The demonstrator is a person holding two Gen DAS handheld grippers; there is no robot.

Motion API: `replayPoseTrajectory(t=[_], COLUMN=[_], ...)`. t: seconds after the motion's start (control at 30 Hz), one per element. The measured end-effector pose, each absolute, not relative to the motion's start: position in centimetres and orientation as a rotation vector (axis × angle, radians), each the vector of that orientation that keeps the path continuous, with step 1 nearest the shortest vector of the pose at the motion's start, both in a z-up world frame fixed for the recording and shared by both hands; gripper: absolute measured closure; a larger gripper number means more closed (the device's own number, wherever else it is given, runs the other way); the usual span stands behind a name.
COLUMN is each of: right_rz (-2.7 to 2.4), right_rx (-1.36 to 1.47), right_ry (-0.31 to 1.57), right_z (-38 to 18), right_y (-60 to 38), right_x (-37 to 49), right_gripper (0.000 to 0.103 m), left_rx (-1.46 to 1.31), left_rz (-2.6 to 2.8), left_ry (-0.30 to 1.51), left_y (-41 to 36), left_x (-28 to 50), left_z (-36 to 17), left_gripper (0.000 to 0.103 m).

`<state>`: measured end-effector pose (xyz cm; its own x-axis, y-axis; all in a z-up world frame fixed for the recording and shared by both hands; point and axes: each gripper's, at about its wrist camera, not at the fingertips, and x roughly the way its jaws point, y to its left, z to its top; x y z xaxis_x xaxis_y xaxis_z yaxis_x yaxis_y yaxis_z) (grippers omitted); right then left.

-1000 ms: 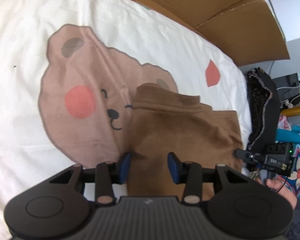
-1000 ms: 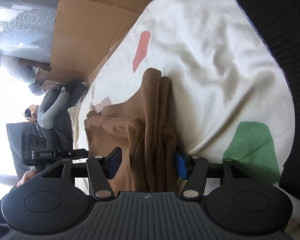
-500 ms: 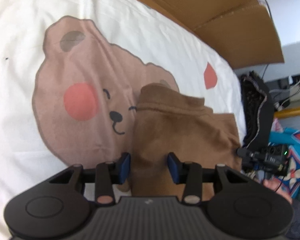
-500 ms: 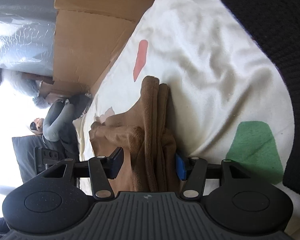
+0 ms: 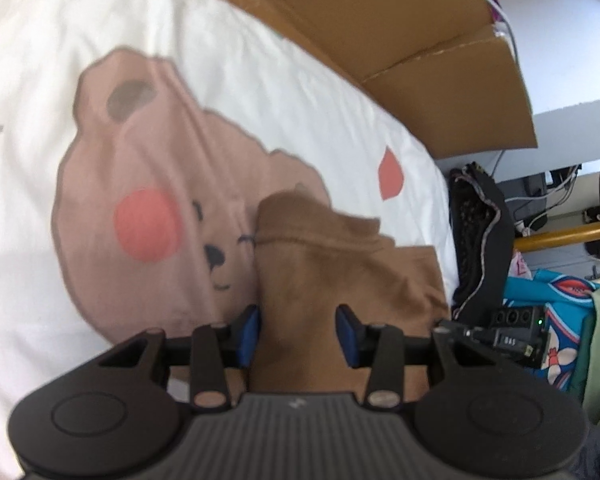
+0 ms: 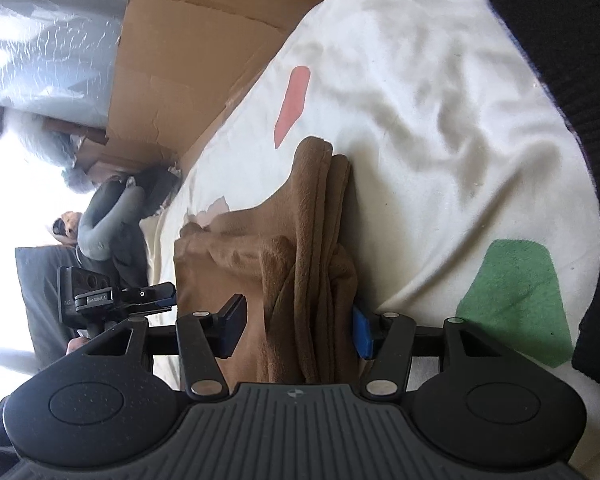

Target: Fold clothes

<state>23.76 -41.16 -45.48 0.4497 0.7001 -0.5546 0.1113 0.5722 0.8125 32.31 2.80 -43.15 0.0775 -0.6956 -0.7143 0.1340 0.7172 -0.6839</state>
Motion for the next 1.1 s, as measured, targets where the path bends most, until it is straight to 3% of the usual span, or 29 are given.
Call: replayPoseTrajectory(t=[0.7, 0.77, 0.87, 1.07, 1.1], right_rz=[0.416, 0.413, 0.416, 0.430, 0.429], right_rx=[0.932, 0.920, 0.903, 0.860, 0.859], right_ry=[1.027, 1.023, 1.019, 1.036, 1.036], right_z=[-46.0, -45.9, -45.8, -45.6, -45.6], right_y=[-41.2, -41.1, -41.1, -40.7, -40.6], right_x=[23.5, 23.6, 23.6, 23.9, 24.0], right_gripper=[0.049, 0.061, 0.064, 0.064, 0.064], left_rx=[-0.654, -0.654, -0.631, -0.594, -0.574], left_rz=[-0.716, -0.731, -0.748, -0.740, -0.735], left_ry=[1.334, 1.327, 1.327, 1.326, 1.325], left_y=[2.4, 2.3, 2.3, 2.2, 2.0], left_x=[32.2, 32.2, 32.1, 31.6, 31.7], left_z=[-45.5, -45.3, -45.3, -45.6, -45.6], left_gripper=[0.059, 0.059, 0.059, 0.067, 0.080])
